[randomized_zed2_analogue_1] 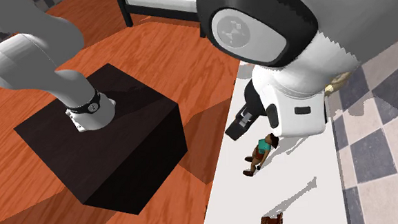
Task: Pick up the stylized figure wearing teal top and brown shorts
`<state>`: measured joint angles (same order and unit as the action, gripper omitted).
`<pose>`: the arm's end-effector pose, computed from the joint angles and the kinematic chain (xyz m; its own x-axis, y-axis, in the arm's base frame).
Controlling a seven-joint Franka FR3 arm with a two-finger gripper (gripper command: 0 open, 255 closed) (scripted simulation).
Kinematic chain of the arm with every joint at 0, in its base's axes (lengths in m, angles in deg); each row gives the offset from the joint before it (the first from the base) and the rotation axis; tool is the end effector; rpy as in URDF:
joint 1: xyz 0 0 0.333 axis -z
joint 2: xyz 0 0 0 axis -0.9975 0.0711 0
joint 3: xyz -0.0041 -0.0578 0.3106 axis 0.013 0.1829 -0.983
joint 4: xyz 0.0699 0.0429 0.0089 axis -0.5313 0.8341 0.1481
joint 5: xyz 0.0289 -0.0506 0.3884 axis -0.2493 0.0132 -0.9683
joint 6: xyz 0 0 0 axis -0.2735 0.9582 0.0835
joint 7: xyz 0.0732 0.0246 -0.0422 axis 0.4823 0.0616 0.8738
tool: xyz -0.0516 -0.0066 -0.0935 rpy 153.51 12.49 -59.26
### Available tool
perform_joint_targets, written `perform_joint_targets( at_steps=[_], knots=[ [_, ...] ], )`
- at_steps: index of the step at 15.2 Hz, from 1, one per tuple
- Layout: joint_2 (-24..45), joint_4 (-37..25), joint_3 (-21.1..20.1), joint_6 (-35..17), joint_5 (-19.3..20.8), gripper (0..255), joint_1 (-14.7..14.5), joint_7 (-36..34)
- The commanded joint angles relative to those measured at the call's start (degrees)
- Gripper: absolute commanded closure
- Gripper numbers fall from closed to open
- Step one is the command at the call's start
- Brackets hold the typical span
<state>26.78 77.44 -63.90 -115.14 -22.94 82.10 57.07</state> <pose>0.6012 0.1486 0.4292 0.9707 -0.0638 -0.2316 -0.0854 -0.9928 -0.0845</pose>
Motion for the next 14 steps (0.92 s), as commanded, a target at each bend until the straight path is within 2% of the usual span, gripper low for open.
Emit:
perform_joint_targets(
  at_steps=[1,5,8,9,14],
  knots=[
    [5.2,-5.2,-0.2,0.9,0.3,0,-0.7,-0.8],
    [16.6,-18.2,-0.4,4.3,0.9,0,-2.3,-2.1],
    [26.5,-31.0,-0.5,8.5,1.4,0,-3.9,-3.0],
    [27.5,-32.4,-0.5,9.1,1.4,0,-4.0,-3.1],
    [28.3,-29.9,-0.4,5.8,1.5,0,-4.0,-2.6]
  ],
)
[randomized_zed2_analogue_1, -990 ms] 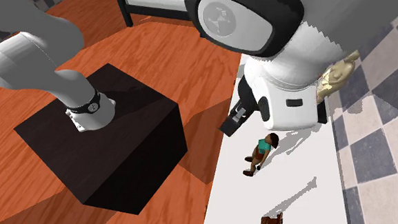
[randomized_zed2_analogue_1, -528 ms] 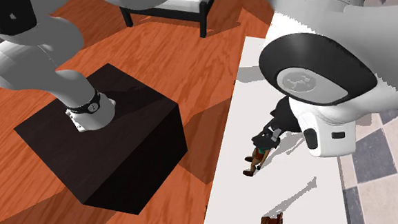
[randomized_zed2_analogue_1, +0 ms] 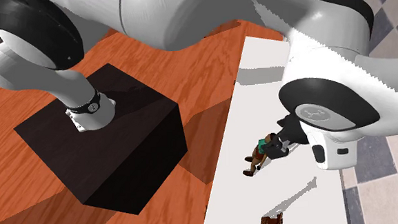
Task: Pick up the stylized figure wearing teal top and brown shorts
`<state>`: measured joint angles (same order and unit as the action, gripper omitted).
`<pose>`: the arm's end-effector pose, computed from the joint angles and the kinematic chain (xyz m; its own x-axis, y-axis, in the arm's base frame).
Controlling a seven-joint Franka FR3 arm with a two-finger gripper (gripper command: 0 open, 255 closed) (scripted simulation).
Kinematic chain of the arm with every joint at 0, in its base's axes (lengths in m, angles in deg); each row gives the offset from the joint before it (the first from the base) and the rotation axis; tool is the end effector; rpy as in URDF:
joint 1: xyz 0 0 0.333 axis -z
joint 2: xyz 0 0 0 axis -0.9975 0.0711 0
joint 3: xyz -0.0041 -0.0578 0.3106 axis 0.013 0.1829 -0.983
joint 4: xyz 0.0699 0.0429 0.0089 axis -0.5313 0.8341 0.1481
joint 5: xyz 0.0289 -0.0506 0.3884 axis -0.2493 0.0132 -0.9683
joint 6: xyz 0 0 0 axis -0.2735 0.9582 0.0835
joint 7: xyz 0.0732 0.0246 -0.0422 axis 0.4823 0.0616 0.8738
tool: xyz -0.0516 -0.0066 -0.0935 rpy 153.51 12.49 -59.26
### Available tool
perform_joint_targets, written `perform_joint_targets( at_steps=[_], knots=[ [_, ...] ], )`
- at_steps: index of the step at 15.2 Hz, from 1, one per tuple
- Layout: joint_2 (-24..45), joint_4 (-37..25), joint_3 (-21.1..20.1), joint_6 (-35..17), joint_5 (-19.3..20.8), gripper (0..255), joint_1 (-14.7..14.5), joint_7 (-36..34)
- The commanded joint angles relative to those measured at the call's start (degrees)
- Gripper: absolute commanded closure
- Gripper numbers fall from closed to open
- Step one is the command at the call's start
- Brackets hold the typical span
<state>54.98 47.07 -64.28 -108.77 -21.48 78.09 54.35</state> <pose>0.6974 0.1993 0.3311 0.9483 -0.0457 -0.3141 -0.0822 -0.9912 -0.1039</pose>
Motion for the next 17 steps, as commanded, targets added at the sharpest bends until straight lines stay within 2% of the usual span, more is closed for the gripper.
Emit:
perform_joint_targets(
  at_steps=[1,4,5,13,17],
  knots=[
    [0.2,1.0,0.0,-1.2,0.0,0,0.0,0.2],
    [0.6,1.6,0.1,-2.2,0.0,0,0.0,0.3],
    [0.5,1.7,0.1,-2.3,0.0,255,0.0,0.3],
    [0.5,1.9,0.1,-2.4,0.0,255,0.1,0.3],
    [0.0,0.3,0.0,-0.3,0.0,255,0.0,0.1]
  ],
)
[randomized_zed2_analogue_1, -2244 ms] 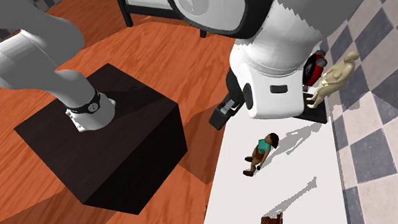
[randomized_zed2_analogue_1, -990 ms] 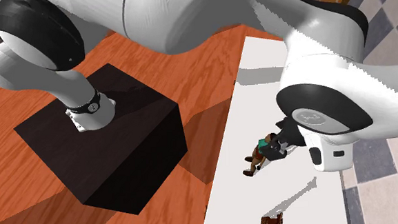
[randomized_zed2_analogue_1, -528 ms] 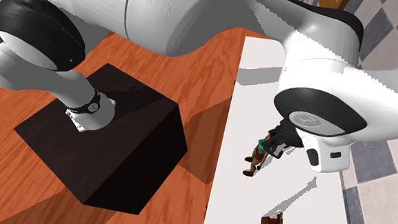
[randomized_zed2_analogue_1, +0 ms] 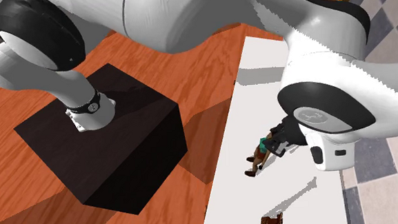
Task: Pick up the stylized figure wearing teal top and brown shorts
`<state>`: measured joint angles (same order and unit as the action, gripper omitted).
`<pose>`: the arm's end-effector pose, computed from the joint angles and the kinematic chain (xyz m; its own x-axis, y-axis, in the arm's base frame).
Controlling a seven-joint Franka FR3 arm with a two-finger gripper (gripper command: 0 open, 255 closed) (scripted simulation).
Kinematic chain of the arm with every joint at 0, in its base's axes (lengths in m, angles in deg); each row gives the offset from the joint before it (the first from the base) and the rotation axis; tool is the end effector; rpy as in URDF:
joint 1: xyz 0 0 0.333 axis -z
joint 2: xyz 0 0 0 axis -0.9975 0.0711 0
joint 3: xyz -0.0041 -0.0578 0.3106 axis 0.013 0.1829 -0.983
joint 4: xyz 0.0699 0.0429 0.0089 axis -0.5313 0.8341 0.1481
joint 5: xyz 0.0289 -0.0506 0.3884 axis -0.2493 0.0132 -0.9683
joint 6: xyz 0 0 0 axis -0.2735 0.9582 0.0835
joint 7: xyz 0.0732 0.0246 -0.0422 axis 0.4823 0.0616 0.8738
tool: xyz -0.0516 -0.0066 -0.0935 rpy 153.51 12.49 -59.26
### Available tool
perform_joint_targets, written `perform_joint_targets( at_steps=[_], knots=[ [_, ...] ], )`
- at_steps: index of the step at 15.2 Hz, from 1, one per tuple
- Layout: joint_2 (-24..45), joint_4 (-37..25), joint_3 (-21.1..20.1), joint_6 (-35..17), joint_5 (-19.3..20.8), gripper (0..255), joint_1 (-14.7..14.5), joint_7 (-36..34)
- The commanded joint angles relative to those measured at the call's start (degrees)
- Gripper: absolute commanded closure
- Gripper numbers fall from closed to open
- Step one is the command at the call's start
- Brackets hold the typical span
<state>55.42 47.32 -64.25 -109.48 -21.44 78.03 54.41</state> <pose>0.6980 0.2000 0.3243 0.9484 -0.0457 -0.3137 -0.0822 -0.9912 -0.1040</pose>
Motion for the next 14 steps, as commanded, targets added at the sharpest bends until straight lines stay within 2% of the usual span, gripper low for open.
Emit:
perform_joint_targets(
  at_steps=[1,12,14],
  knots=[
    [-0.7,-0.4,0.0,1.0,-0.1,255,0.1,-0.1],
    [-1.5,-7.4,-0.3,8.8,-0.1,255,-0.1,-1.2],
    [-1.5,-7.5,-0.3,8.9,-0.1,255,-0.1,-1.2]
  ],
)
